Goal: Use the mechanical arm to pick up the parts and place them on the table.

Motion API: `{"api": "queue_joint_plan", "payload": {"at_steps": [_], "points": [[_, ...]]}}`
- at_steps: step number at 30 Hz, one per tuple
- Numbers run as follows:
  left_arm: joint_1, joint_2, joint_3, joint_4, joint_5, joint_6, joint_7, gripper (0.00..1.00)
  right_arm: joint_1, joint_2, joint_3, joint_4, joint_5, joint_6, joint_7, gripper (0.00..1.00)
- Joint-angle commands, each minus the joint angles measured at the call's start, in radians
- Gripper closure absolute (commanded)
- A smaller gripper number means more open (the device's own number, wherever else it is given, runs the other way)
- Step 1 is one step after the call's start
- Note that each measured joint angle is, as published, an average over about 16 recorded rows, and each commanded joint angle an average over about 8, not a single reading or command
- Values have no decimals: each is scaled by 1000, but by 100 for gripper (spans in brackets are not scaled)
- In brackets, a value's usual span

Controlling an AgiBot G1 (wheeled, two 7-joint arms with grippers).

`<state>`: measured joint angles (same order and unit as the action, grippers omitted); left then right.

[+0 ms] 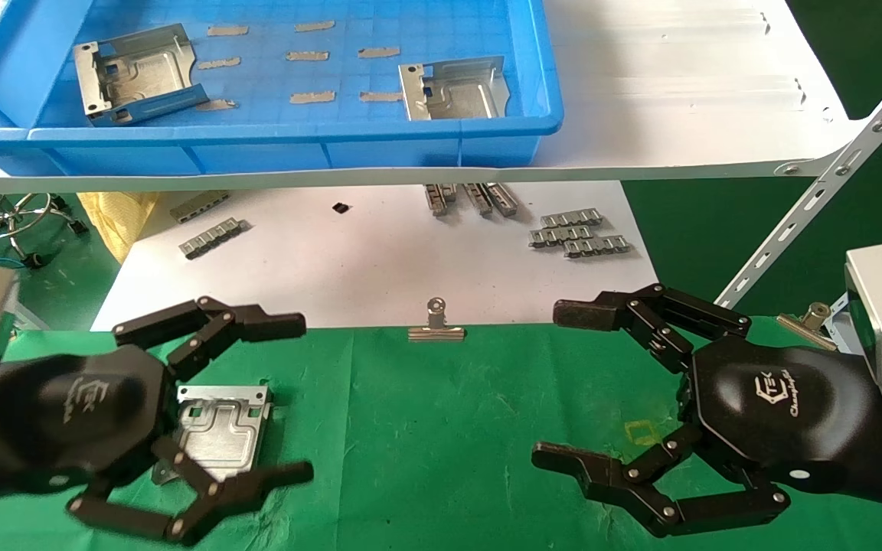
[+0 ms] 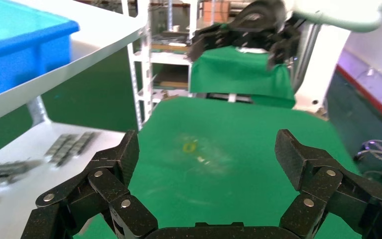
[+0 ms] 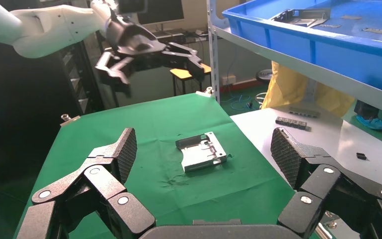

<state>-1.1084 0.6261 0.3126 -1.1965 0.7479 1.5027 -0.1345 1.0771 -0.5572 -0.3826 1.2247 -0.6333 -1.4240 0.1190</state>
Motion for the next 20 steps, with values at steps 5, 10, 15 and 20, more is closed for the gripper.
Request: {"api": "queue_joint_plan", "payload": {"at_steps": [5, 10, 15, 20], "points": [[39, -17, -38, -103, -20, -7, -57, 0, 0, 0, 0, 0, 0, 0, 0, 0], [50, -22, -49, -129, -27, -9, -66, 0, 0, 0, 0, 0, 0, 0, 0, 0], [45, -20, -44, -115, -25, -9, -61, 0, 0, 0, 0, 0, 0, 0, 0, 0], [42, -19, -41, -107, -23, -9, -59, 0, 0, 0, 0, 0, 0, 0, 0, 0]]}}
